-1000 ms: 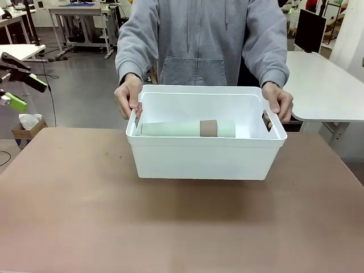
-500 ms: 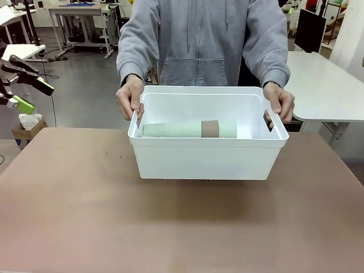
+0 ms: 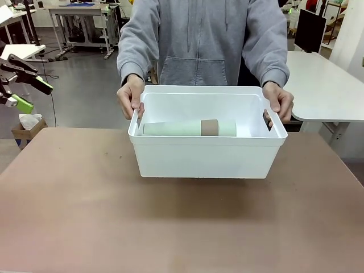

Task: Stack the cups and store them in the basket.
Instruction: Place the stack of Reusable plastic cups into the Pantry Basket.

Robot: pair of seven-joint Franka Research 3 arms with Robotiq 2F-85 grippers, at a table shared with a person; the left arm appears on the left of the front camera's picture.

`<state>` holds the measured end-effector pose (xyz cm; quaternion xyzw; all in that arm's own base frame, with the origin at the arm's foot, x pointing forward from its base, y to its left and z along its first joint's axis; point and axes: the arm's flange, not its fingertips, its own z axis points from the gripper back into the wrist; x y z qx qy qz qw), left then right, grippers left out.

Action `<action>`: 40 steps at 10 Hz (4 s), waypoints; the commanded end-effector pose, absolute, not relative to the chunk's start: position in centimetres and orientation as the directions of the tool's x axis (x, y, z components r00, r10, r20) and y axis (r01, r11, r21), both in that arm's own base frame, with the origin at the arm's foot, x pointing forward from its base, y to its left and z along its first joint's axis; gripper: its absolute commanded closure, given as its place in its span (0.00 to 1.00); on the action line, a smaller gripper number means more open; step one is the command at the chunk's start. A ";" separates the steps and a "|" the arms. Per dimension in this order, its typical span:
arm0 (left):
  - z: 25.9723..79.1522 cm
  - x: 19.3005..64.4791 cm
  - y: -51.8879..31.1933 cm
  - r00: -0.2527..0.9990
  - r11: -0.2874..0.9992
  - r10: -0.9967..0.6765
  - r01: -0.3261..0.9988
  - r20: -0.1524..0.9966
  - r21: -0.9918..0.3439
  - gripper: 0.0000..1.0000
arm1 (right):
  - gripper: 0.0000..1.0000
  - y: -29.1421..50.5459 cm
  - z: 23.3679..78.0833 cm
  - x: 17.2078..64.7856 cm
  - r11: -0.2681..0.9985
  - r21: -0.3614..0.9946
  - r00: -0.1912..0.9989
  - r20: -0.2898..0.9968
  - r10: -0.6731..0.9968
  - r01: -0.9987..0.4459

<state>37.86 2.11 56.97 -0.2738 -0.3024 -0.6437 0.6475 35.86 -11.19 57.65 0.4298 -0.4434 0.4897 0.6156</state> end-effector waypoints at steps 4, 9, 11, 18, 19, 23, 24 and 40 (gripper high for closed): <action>57.2 37.8 2.2 -0.001 0.025 -0.682 0.999 0.731 0.024 0.00 | 0.00 -11.2 58.0 35.9 0.148 0.096 0.126 0.970 0.209 -0.984; 57.2 37.8 2.2 -0.001 0.025 -0.682 0.999 0.731 0.024 0.00 | 0.00 -11.2 58.0 35.9 0.148 0.096 0.126 0.970 0.209 -0.984; 57.2 37.8 2.2 -0.001 0.025 -0.682 0.999 0.731 0.024 0.00 | 0.00 -11.2 58.0 35.9 0.148 0.096 0.126 0.970 0.209 -0.984; 57.2 37.8 2.2 -0.001 0.025 -0.682 0.999 0.731 0.024 0.00 | 0.00 -11.2 58.0 35.9 0.148 0.096 0.126 0.970 0.209 -0.984; 57.2 37.8 2.2 -0.001 0.025 -0.682 0.999 0.731 0.024 0.00 | 0.00 -11.2 58.0 35.9 0.148 0.096 0.126 0.970 0.209 -0.984; 57.2 37.8 2.2 -0.001 0.025 -0.682 0.999 0.731 0.024 0.00 | 0.00 -11.2 58.0 35.9 0.148 0.096 0.126 0.970 0.209 -0.984; 57.2 37.8 2.2 -0.001 0.025 -0.682 0.999 0.731 0.024 0.00 | 0.00 -11.2 58.0 35.9 0.148 0.096 0.126 0.970 0.209 -0.984; 57.2 37.8 2.2 -0.001 0.025 -0.682 0.999 0.731 0.024 0.00 | 0.00 -11.2 58.0 35.9 0.148 0.096 0.126 0.970 0.209 -0.984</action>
